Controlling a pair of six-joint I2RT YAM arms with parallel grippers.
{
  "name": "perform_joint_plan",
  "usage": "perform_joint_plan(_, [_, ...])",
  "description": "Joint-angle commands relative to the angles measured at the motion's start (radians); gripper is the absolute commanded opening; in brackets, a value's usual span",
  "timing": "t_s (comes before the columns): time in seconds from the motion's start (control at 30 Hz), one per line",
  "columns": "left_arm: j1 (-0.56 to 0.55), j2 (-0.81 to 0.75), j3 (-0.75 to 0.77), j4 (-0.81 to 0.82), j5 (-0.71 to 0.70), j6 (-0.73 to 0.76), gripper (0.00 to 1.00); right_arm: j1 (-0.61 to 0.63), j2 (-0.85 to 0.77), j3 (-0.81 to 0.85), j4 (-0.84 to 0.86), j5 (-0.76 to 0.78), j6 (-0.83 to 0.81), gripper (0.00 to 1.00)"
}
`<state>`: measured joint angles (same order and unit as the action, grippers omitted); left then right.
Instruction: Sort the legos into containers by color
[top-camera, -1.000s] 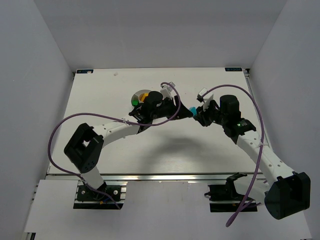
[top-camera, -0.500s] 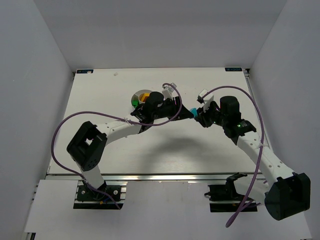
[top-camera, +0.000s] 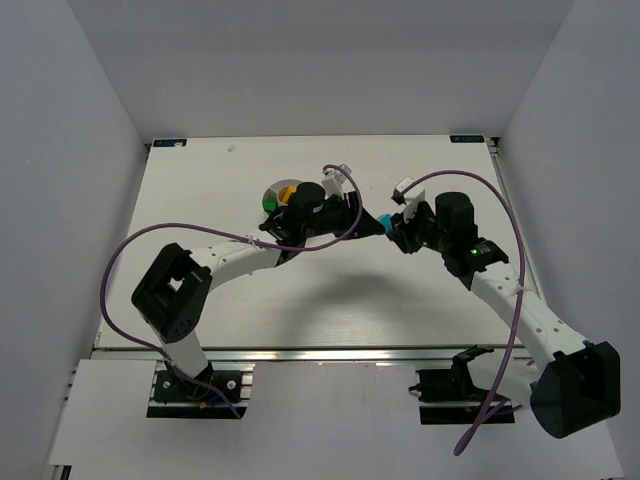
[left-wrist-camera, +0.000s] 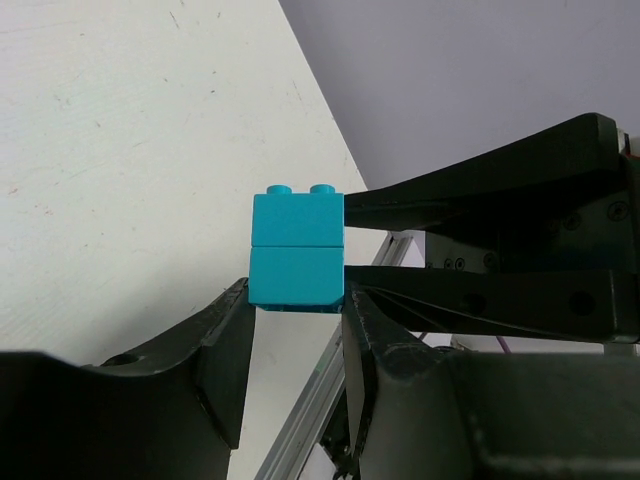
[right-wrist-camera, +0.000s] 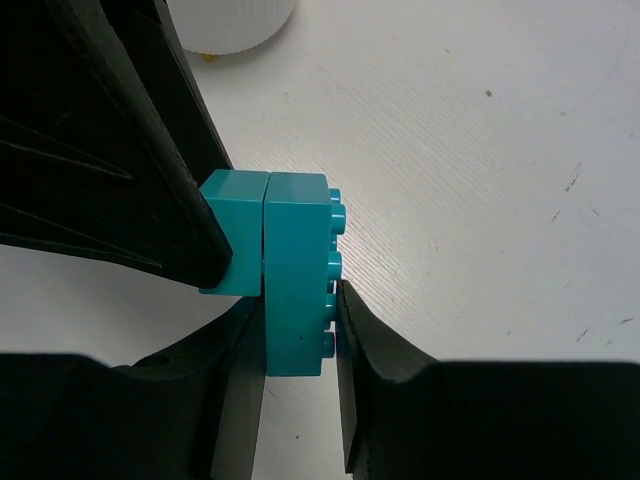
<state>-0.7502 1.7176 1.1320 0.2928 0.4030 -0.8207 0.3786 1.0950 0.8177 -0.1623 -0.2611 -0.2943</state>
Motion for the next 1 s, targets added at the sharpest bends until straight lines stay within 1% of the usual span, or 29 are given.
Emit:
perform_joint_plan(0.0, [0.009, -0.079, -0.025, -0.070, -0.003, 0.061, 0.00, -0.023, 0.003, 0.015, 0.072, 0.118, 0.011, 0.00])
perform_joint_plan(0.17, [0.009, -0.102, -0.017, -0.095, -0.027, 0.090, 0.00, -0.027, 0.006, 0.015, 0.069, 0.120, 0.011, 0.00])
perform_joint_plan(0.2, [0.018, -0.111, -0.012, -0.107, -0.036, 0.094, 0.00, -0.011, 0.006, 0.015, 0.069, 0.123, 0.011, 0.00])
perform_joint_plan(0.33, [0.018, -0.128, -0.008, -0.130, -0.053, 0.112, 0.00, -0.030, 0.009, 0.015, 0.072, 0.146, 0.012, 0.00])
perform_joint_plan(0.43, [0.028, -0.157, 0.020, -0.182, -0.091, 0.153, 0.00, -0.037, 0.008, 0.015, 0.075, 0.161, 0.015, 0.00])
perform_joint_plan(0.47, [0.028, -0.167, 0.034, -0.208, -0.113, 0.193, 0.00, -0.040, 0.006, 0.015, 0.073, 0.163, 0.017, 0.00])
perform_joint_plan(0.53, [0.046, -0.203, 0.070, -0.328, -0.179, 0.248, 0.00, -0.046, 0.006, 0.012, 0.069, 0.163, 0.018, 0.00])
perform_joint_plan(0.57, [0.046, -0.213, 0.115, -0.377, -0.275, 0.294, 0.00, -0.046, 0.003, 0.014, 0.072, 0.161, 0.018, 0.00])
perform_joint_plan(0.6, [0.063, -0.216, 0.139, -0.485, -0.317, 0.310, 0.00, -0.049, -0.001, 0.011, 0.069, 0.157, 0.020, 0.00])
perform_joint_plan(0.63, [0.093, -0.211, 0.170, -0.541, -0.357, 0.322, 0.00, -0.052, -0.001, 0.009, 0.069, 0.155, 0.020, 0.00])
perform_joint_plan(0.67, [0.109, -0.208, 0.225, -0.591, -0.441, 0.343, 0.00, -0.052, -0.006, 0.009, 0.069, 0.149, 0.018, 0.00])
perform_joint_plan(0.7, [0.124, -0.208, 0.244, -0.659, -0.469, 0.353, 0.00, -0.055, -0.007, 0.008, 0.069, 0.145, 0.018, 0.00])
perform_joint_plan(0.83, [0.201, -0.202, 0.320, -0.748, -0.552, 0.365, 0.00, -0.053, -0.012, 0.003, 0.066, 0.129, 0.015, 0.00])
perform_joint_plan(0.97, [0.303, -0.098, 0.466, -0.871, -0.592, 0.350, 0.00, -0.056, -0.014, 0.000, 0.066, 0.122, 0.014, 0.00])
